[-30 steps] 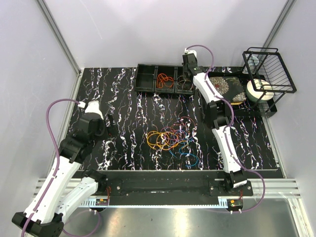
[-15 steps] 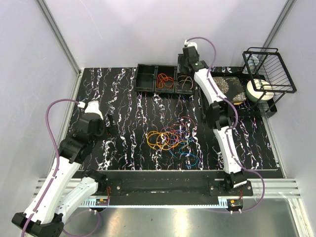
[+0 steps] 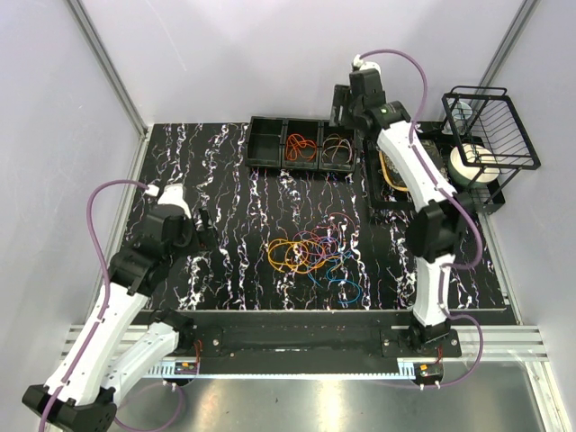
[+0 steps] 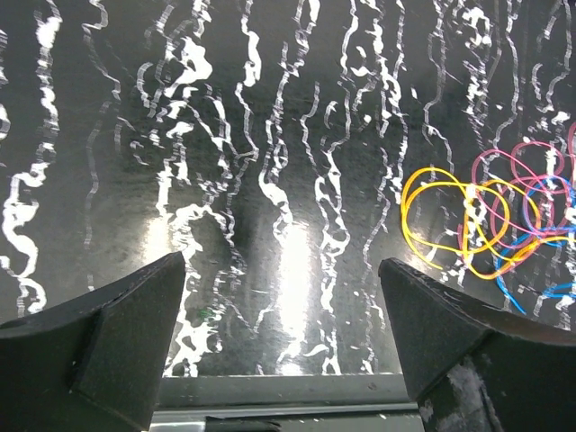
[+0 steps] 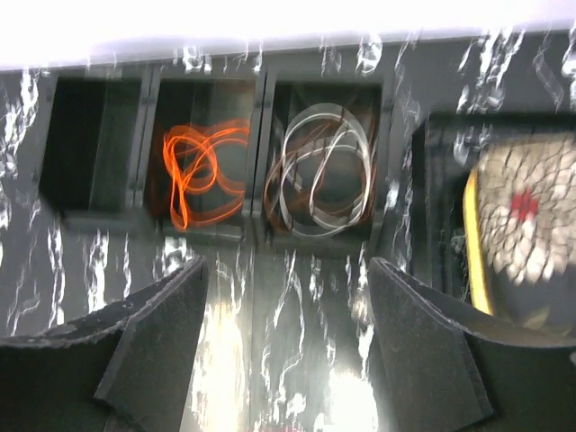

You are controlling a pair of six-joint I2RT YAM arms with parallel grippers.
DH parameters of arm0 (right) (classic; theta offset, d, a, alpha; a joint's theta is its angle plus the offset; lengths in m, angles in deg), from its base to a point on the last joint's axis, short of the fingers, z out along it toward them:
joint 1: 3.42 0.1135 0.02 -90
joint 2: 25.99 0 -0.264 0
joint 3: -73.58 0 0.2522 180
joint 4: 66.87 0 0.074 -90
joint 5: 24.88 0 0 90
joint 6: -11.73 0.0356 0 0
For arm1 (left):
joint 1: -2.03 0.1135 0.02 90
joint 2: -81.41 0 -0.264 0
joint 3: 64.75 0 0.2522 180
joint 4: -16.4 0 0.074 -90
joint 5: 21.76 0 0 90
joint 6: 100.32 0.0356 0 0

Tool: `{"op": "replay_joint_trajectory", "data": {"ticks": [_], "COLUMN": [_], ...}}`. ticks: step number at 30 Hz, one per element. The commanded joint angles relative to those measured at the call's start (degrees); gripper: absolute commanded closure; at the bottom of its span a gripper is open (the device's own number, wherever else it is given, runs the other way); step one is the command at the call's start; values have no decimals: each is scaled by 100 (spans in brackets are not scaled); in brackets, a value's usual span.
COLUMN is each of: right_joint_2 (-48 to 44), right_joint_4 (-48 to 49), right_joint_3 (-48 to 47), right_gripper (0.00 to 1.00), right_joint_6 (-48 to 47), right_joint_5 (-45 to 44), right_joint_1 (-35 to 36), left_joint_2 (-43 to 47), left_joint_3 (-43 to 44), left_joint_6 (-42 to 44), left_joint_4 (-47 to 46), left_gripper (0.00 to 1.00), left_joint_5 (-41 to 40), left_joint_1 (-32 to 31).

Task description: Untangle the cables

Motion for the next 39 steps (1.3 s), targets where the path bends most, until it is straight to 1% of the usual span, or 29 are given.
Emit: {"op": "replay_joint_trajectory", "data": {"ticks": [1, 2, 3, 4, 5, 6, 8, 9, 11, 12, 15, 17, 21, 24, 25, 27, 36, 39], "right_joint_2": [-1217, -1412, -1623, -2000, -2177, -2344, -2784, -2933, -3347, -3487, -3927, -4174, -4359, -4394, -4385, -4412, -4728, -4745], "right_joint_4": [19, 185, 274, 353, 476, 503, 547, 556, 643, 679, 881, 1065, 1092, 1083, 1109, 1127, 1110, 987], "right_joint_3": [1445, 1761, 2356, 2632, 2895, 3351, 3775, 4169, 4583, 4977, 5639, 6042, 6387, 6545, 6580, 6668, 6985, 6994], "right_gripper": [23, 23, 23, 23, 23, 23, 23, 23, 24, 24, 24, 23, 24, 24, 24, 24, 24, 24], "right_joint_6": [516, 605, 675, 842, 930, 1001, 1238, 1308, 1484, 1546, 1757, 1845, 2047, 2135, 2153, 2170, 1969, 1889], "right_joint_5": [247, 282, 404, 458, 563, 616, 686, 765, 818, 853, 976, 1143, 1240, 1512, 1556, 1680, 1733, 1662], "right_joint_1": [205, 232, 249, 258, 258, 267, 267, 293, 311, 320, 320, 311, 320, 311, 320, 328, 320, 320], "left_joint_2": [-139, -174, -227, -349, -420, -516, -806, -920, -1272, -1404, -2061, -2300, -2845, -3179, -3250, -3478, -4172, -4437], "left_joint_3": [-115, -211, -264, -308, -378, -396, -449, -458, -423, -397, -239, -168, -124, -133, -133, -133, 16, 139], "left_joint_6": [-434, -540, -655, -865, -980, -1077, -1349, -1437, -1631, -1684, -1903, -1956, -2123, -2202, -2203, -2194, -2203, -2246], "left_joint_4": [-598, -686, -852, -932, -1081, -1143, -1354, -1425, -1609, -1636, -1759, -1908, -2163, -2339, -2383, -2515, -2955, -2955], "left_gripper": [11, 11, 12, 12, 12, 12, 13, 13, 14, 14, 16, 16, 17, 19, 21, 23, 29, 36], "left_joint_5": [475, 502, 502, 459, 310, 231, 46, 10, -103, -156, -324, -368, -386, -359, -316, -280, -253, -350], "left_joint_1": [-175, -262, -498, -666, -841, -1217, -1553, -1842, -2107, -2352, -2732, -2925, -3102, -3155, -3172, -3216, -3286, -3287]}}
